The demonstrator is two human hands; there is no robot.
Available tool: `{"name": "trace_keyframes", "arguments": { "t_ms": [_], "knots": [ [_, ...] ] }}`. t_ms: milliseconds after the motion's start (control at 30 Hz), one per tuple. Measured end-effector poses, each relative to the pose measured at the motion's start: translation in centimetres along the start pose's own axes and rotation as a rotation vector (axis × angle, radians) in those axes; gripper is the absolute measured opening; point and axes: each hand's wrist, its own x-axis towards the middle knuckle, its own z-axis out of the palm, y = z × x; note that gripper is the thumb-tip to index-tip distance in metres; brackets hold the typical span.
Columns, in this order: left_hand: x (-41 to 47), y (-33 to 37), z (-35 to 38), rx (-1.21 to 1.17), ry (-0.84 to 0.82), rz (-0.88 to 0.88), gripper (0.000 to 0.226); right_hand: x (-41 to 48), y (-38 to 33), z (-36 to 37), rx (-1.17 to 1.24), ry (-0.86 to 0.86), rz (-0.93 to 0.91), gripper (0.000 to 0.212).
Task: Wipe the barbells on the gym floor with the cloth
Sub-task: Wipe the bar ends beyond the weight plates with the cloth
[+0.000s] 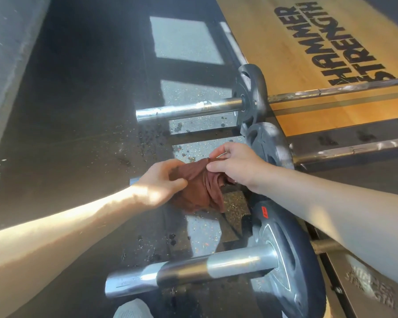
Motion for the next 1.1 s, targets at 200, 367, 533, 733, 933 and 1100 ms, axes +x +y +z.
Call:
{"name": "trace_keyframes", "arguments": {
  "t_ms": [200, 367, 533, 733, 933, 1100],
  "knots": [
    [0.2, -4.1, -4.3, 0.209, 0.193, -0.052, 0.028, 3.3, -2.5, 4.4, -0.242, -0.13, -0.089, 0.017],
    [0.1, -8.5, -5.7, 0.715, 0.428, 0.014, 0.042, 5.4, -1.8, 10.2, -0.349, -0.048, -0.171, 0.01],
    [0.1, -10.0, -3.3, 0.908, 0.183, 0.282, 0.075, 5.2, -0.4, 11.1, -0.399, -0.013, -0.265, 0.016],
    [2.6, -10.8, -3.3, 1.267, 0.148, 0.32, 0.085, 3.3, 3.5, 3.9, -0.884, 0.238, -0.432, 0.034],
    [1.6, -12.4, -3.8, 1.283, 0.217, 0.351, 0.077, 2.9, 7.1, -2.2, -1.371, 0.227, -0.302, 0.055],
    [0.7, -12.8, -3.4, 1.29, 0.258, 0.238, 0.077, 1.8, 6.6, -3.1, -1.256, 0.262, -0.495, 0.046]
  ]
}}
